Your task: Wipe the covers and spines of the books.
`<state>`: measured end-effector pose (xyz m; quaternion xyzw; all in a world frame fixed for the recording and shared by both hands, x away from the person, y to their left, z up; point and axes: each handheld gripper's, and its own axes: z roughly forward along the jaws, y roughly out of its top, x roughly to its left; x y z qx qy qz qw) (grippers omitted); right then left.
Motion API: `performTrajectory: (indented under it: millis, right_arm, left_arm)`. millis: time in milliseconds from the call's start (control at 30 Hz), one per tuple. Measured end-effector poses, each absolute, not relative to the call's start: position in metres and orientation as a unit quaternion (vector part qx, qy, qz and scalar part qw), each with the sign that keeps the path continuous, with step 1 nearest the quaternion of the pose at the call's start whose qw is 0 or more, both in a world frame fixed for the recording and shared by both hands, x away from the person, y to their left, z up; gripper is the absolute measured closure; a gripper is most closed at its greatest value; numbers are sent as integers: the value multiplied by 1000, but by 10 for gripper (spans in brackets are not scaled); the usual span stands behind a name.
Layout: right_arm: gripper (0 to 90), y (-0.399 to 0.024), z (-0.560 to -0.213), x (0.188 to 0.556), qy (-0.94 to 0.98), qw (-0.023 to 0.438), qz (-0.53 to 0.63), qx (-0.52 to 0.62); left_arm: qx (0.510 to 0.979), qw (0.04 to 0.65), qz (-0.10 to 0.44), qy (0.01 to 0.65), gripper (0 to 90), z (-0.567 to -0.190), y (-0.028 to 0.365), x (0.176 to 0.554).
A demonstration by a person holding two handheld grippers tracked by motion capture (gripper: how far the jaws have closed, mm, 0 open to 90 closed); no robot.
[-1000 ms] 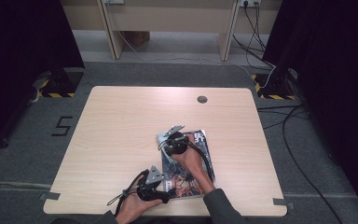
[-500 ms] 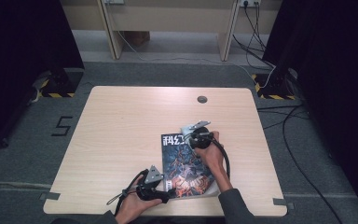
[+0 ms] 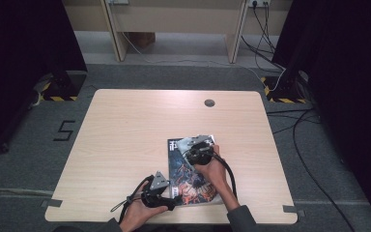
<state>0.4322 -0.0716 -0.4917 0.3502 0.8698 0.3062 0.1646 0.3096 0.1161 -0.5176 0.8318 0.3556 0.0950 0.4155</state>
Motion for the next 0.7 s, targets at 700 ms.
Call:
performTrajectory:
  millis: [700]
  right_arm:
    - [606, -123, -488, 433, 861, 178, 282, 384]
  left_arm:
    - [833, 416, 94, 353, 275, -518, 116, 310]
